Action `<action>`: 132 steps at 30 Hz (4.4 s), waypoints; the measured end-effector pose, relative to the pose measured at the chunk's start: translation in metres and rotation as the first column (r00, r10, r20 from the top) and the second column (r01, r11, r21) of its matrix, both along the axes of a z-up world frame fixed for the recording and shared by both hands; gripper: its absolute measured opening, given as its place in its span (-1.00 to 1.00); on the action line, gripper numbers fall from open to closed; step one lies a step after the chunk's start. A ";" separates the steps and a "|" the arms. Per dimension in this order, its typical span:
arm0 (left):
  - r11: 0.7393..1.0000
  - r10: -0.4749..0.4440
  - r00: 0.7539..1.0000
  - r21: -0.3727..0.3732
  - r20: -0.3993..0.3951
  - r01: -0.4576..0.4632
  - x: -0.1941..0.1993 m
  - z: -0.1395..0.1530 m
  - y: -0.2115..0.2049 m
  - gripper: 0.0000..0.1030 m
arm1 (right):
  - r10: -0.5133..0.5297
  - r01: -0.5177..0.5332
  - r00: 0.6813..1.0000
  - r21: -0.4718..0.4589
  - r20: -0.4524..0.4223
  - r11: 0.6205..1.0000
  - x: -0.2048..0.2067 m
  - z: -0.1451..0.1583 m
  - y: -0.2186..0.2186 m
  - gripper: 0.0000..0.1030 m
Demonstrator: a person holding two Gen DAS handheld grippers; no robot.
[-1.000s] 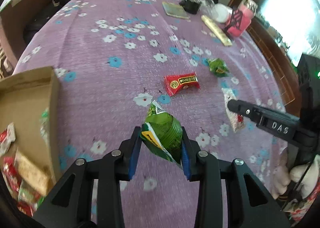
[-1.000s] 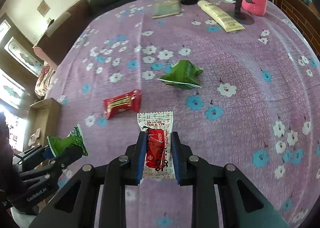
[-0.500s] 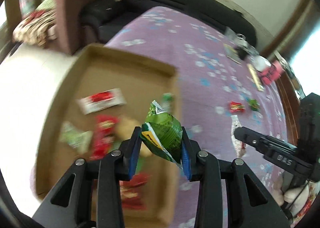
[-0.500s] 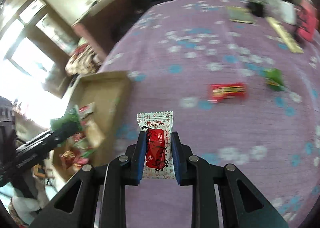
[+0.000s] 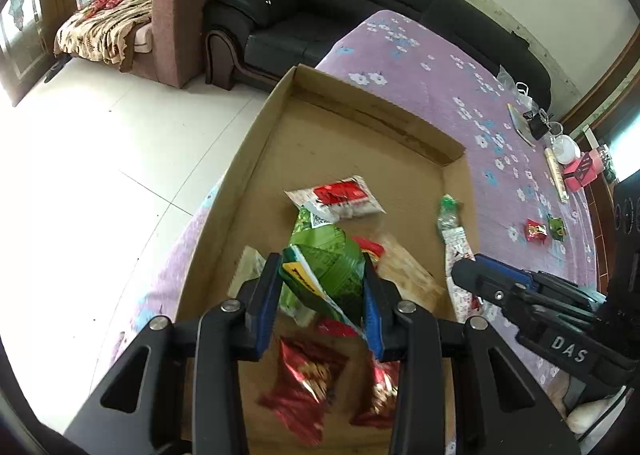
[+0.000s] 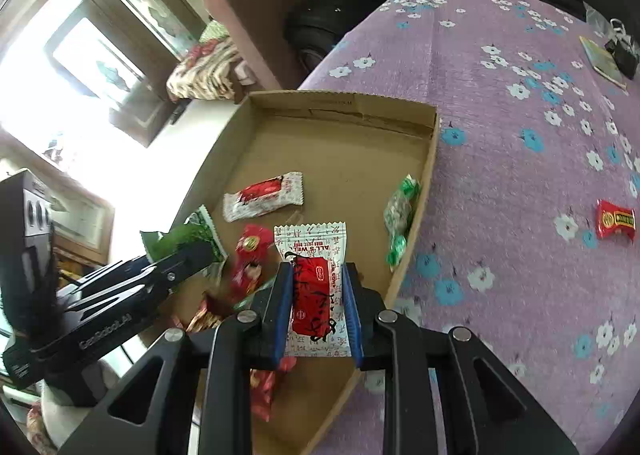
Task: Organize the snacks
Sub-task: 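Carry the green packet and red-and-white packet into the box and release both, then move both open tools back over the last snacks on the tablecloth, then grasp the red candy bar with the left tool while the right grasps the green packet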
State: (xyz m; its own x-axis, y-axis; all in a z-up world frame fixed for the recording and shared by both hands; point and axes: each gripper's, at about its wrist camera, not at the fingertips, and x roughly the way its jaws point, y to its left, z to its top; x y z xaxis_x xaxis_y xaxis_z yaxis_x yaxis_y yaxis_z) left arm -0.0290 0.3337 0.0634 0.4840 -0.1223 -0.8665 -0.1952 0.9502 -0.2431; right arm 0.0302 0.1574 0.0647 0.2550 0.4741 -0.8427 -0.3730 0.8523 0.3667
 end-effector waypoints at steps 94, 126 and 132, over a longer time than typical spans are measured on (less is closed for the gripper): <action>0.924 -0.383 0.922 0.046 0.060 0.380 0.039 0.034 -0.254 0.75 | -0.486 0.483 0.874 -0.104 0.005 0.869 0.105 -0.044 -0.322 -0.36; 0.758 -0.650 0.760 0.053 -0.009 0.650 0.118 -0.015 -0.333 -0.34 | -0.443 0.447 0.894 0.059 -0.069 0.893 0.008 -0.019 -0.341 -0.48; 0.728 -0.683 0.729 0.115 0.039 0.676 0.134 -0.012 -0.353 0.39 | -0.443 0.448 0.893 0.064 -0.081 0.891 0.000 -0.022 -0.344 -0.48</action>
State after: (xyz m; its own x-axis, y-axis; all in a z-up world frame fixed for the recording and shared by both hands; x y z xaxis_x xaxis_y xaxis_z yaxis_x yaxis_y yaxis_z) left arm 0.1055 -0.0189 0.0511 0.3630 -0.3701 -0.8551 0.5257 0.8390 -0.1400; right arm 0.0302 -0.1862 0.0426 0.4031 0.3888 -0.8285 0.0654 0.8907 0.4498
